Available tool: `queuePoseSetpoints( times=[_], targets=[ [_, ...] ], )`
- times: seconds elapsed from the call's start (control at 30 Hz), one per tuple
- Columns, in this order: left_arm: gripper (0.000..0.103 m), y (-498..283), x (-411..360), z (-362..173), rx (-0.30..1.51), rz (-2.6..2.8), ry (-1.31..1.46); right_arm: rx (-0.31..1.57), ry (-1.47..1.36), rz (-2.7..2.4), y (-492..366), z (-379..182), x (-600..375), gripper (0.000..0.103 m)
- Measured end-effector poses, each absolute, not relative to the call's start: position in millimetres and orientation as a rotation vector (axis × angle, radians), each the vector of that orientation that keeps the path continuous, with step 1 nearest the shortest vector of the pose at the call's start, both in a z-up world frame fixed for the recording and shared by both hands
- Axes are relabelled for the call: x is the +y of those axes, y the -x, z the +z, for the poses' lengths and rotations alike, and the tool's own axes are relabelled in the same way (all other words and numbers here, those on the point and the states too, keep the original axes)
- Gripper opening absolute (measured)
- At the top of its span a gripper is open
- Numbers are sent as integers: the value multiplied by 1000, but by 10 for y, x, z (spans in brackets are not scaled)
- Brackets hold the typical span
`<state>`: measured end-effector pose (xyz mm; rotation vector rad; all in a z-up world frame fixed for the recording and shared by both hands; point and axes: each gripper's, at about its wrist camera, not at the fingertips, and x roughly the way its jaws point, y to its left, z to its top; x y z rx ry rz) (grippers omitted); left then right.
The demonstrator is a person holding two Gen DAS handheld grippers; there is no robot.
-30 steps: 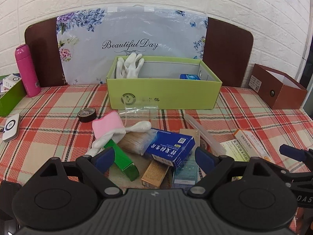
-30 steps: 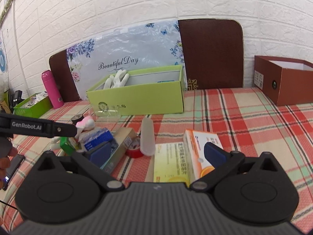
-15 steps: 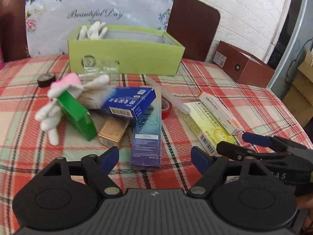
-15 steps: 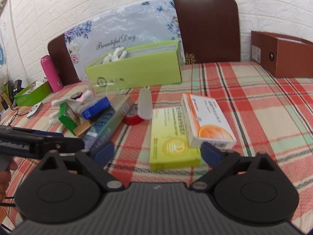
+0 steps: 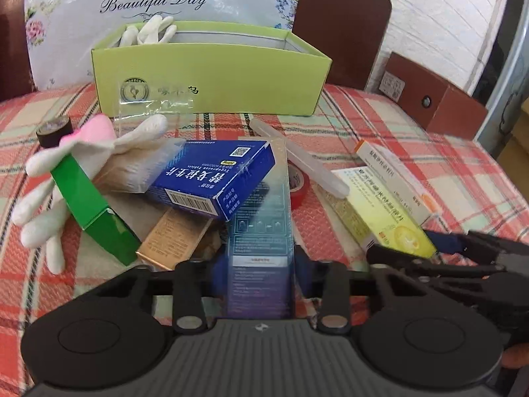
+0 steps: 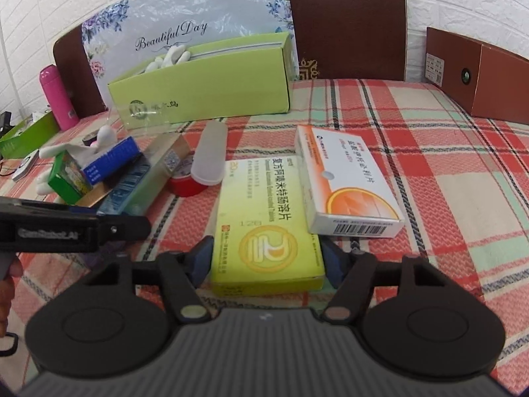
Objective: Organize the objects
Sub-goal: 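Grasp the yellow medicine box with the right tool while the left grasps the VIVX box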
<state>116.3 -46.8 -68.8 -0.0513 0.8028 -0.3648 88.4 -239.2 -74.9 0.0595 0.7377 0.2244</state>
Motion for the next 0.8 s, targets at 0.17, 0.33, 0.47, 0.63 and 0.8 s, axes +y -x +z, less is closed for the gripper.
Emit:
queuePoseSetpoints(
  times=[0.17,0.33,0.47,0.63,0.8],
  targets=[
    [41,-816,-399,-657,842,-438,-38,773,-32,306,-580,-681,-2362,66],
    [42,-447,-283,-642,854,-490,-128,824,45,396,-186,-644,-2350,67],
    [58,-534,-292,-602,831,-449,-98,786,50,408,-150,-561,-2309,73],
    [58,-662,-437,-614,836,-486,-85,767,73,399,-279,-523,-2261,73],
    [58,-664,-476,-693,842,-482,-109,791,99,403,-340,-599,-2256,73]
  ],
)
